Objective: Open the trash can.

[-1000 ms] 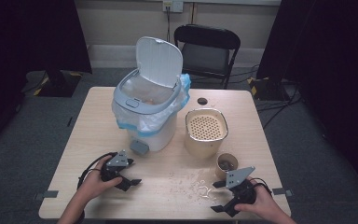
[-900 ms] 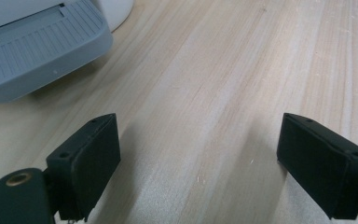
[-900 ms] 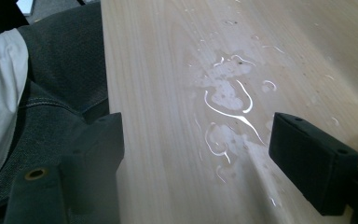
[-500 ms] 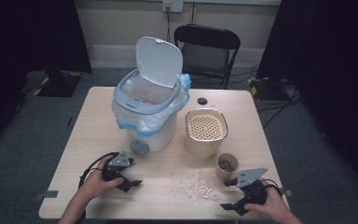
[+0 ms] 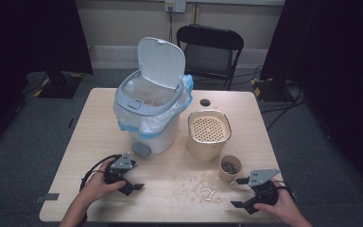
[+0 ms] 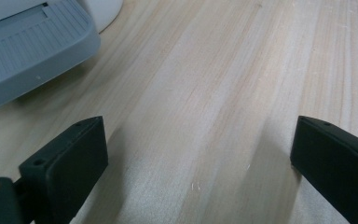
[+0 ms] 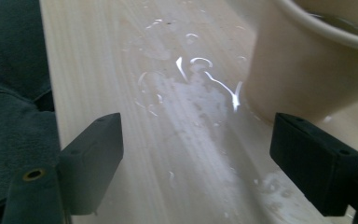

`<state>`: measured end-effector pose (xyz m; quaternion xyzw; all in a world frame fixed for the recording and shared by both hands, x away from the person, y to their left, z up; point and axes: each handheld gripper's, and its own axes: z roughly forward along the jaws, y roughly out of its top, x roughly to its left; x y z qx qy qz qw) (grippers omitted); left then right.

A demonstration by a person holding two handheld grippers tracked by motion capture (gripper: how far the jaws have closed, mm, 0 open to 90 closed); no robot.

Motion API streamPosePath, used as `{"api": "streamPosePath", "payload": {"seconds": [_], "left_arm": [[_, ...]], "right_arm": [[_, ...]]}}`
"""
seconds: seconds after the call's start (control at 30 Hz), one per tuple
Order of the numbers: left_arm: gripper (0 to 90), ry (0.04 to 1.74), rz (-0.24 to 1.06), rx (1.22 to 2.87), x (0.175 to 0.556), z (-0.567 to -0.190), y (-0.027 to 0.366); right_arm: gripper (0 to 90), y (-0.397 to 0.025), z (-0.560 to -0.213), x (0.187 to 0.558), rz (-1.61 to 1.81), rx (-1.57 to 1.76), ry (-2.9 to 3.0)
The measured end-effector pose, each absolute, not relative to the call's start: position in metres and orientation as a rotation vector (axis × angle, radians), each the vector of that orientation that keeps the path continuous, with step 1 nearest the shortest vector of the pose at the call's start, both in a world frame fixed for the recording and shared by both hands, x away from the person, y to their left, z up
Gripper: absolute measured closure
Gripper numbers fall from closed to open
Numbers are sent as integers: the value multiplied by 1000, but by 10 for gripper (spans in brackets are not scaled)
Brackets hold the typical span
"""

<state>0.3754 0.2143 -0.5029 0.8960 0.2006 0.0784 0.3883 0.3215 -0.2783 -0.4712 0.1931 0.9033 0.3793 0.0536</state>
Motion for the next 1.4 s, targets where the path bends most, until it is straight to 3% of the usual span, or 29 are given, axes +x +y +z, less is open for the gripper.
{"api": "streamPosePath", "payload": {"seconds": [0.67,1.4], "left_arm": [[0,505,192,2287,375,-503,213],[0,505,192,2287,375,-503,213]], "right_arm": [[159,-291,-482,355,1195,755,2605],[224,-269,-489,378,1299,753,2546]]}}
